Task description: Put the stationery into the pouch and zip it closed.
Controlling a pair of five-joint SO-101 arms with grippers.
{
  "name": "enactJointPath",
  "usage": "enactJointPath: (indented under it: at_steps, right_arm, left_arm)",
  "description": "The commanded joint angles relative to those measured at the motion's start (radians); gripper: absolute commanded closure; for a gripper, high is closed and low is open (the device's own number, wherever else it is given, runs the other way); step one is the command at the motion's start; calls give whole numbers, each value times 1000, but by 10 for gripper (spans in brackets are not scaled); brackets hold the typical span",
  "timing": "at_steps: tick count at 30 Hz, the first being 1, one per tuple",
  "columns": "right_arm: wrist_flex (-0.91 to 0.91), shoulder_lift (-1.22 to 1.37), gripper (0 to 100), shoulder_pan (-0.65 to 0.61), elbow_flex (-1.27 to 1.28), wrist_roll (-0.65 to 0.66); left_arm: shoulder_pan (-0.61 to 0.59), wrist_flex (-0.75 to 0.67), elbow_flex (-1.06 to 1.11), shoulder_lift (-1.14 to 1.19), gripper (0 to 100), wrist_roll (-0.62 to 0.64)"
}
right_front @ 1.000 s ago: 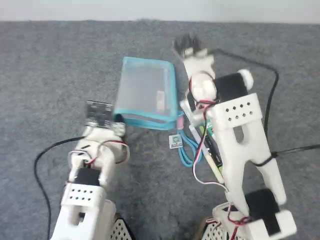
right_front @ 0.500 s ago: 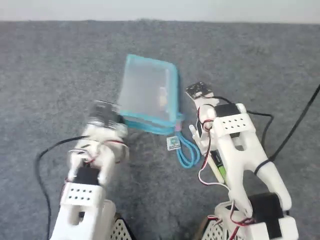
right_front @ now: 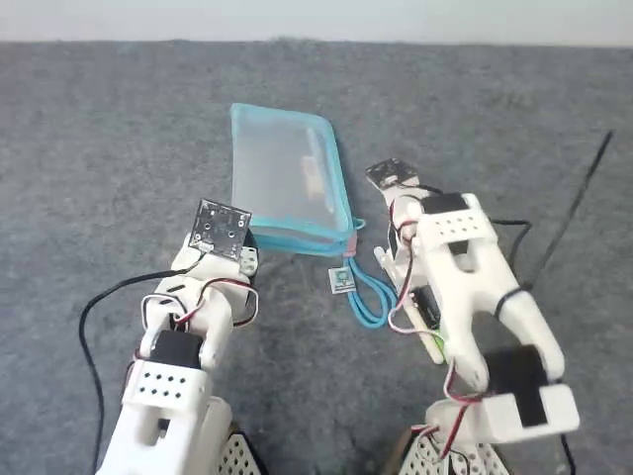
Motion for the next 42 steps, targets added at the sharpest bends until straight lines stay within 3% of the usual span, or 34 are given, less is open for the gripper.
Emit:
enactJointPath:
  at_steps: [1, 5, 16, 22, 31, 38, 42]
  right_arm:
    - [-21, 22, 801, 65, -110, 94]
    - [-21, 71, 814, 128, -161, 150]
    - [-101, 237, 820, 122, -183, 161]
    - [-85, 260, 998, 163, -242, 86]
    - [254, 225, 992, 271, -493, -3]
    - [415, -33, 992, 183, -508, 3]
    - [464, -223, 992, 42, -388, 20]
  left_arm:
    - [6, 2, -12, -23, 989, 14]
    - [8, 0, -12, -23, 989, 14]
    - [15, -2, -12, -23, 989, 17]
    - [15, -2, -12, -23, 989, 17]
    - [14, -97, 42, -23, 989, 20]
    - [15, -97, 42, -23, 989, 20]
    - [17, -97, 42, -23, 989, 20]
